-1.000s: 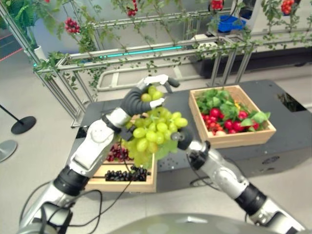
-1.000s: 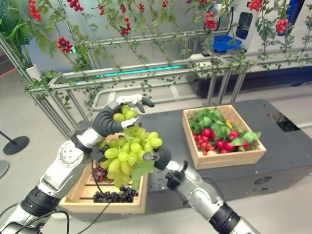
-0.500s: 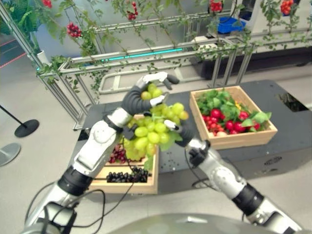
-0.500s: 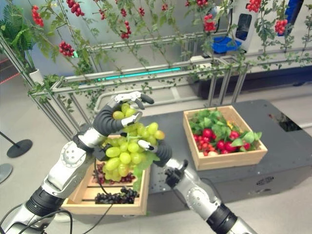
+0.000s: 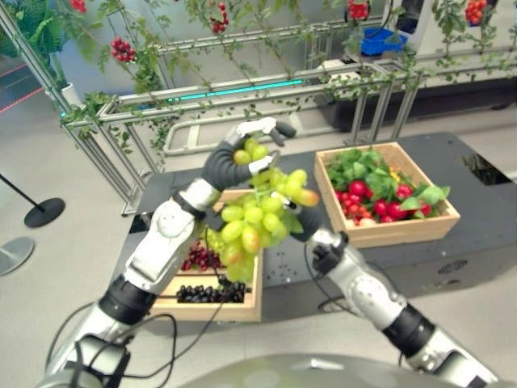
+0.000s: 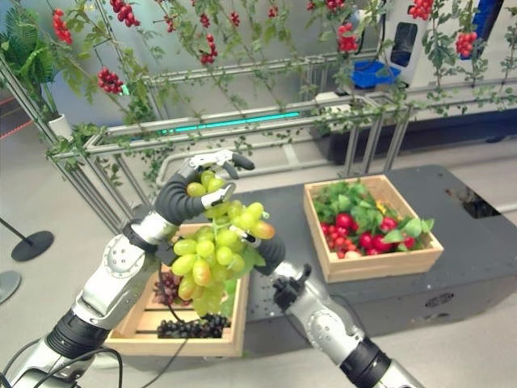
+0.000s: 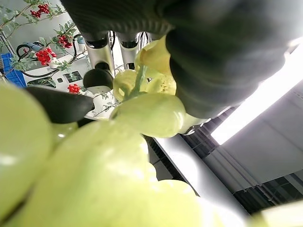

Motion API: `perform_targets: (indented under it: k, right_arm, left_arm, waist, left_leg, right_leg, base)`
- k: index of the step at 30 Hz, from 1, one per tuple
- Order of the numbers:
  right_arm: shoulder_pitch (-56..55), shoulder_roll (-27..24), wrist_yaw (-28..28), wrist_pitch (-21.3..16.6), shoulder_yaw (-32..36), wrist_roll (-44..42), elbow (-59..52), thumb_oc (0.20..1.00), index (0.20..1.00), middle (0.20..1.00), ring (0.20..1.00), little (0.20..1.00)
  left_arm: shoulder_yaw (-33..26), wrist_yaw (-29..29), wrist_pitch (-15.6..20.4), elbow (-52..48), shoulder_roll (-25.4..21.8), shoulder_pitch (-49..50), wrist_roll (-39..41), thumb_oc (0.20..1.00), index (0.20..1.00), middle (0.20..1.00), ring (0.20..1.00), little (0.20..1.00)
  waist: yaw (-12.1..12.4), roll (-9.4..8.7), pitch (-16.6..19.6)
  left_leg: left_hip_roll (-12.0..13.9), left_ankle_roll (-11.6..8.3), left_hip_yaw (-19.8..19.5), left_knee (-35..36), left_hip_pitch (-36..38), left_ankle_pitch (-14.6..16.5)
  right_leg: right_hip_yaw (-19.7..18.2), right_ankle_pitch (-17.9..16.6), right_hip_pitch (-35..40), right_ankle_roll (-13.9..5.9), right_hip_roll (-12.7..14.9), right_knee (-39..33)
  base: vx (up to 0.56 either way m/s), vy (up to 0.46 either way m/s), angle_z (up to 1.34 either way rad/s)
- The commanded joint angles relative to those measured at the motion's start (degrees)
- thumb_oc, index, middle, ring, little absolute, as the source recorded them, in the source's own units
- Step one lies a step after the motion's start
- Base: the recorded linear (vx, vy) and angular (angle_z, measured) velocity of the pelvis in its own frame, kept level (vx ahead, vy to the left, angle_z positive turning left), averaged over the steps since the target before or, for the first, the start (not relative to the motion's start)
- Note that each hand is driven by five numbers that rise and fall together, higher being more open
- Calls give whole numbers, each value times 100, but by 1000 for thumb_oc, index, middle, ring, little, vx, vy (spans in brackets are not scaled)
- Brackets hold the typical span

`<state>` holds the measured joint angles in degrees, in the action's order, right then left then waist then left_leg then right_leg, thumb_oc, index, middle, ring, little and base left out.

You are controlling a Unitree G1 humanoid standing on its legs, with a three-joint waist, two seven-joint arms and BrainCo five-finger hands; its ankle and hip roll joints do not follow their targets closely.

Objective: Pick up the fruits from the basket on one side to the basket on the other side

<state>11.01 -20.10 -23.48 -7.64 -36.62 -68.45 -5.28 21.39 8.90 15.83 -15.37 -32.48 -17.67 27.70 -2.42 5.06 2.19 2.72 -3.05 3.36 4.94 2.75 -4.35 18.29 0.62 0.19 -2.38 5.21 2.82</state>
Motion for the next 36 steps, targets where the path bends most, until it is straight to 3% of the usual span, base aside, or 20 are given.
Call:
perform_targets:
  k: [1,2,11,22,36]
  right_arm:
    - [688,557,-241,-211,-256,-119,-526,200,200,200,200,200]
    - [693,553,-237,-216,-257,-113,-524,200,200,200,200,200]
    - [619,446,-226,-232,-143,-68,-561,200,200,200,200,200]
    - [188,85,-245,-284,457,-18,-628,200,200,200,200,200]
    - [-798,-390,-294,-416,1958,7,-796,200,200,200,200,200]
  left_arm:
    - [-95,-233,349,287,59,-511,-143,514,514,514,514,514]
    - [-96,-249,343,292,66,-520,-163,1000,1000,1000,1000,1000]
    - [-177,-238,325,290,12,-473,-178,1000,1000,1000,1000,1000]
    - [-417,-128,340,241,-130,-285,-78,1000,1000,1000,1000,1000]
    - [-826,34,329,250,-162,-14,0,1000,1000,1000,1000,1000]
  waist:
    - [-157,-348,-32]
    - [-159,-349,-32]
    - [-159,-368,-34]
    - [-198,-390,-22]
    - [-311,-394,-4]
  left_leg:
    - [-442,231,264,-184,269,738]
    - [-441,232,263,-181,273,739]
    - [-431,238,272,-191,293,761]
    - [-431,240,275,-193,320,789]
    - [-419,243,298,-199,367,836]
  right_leg:
    - [-20,140,133,-240,-116,-142]
    - [-24,141,132,-240,-119,-140]
    - [-40,147,139,-247,-117,-133]
    - [-55,162,153,-256,-125,-124]
    - [-82,193,172,-276,-137,-86]
  base:
    - [0,0,0]
    - [0,0,0]
    - [0,0,0]
    - [0,0,0]
    - [6,-1,-2]
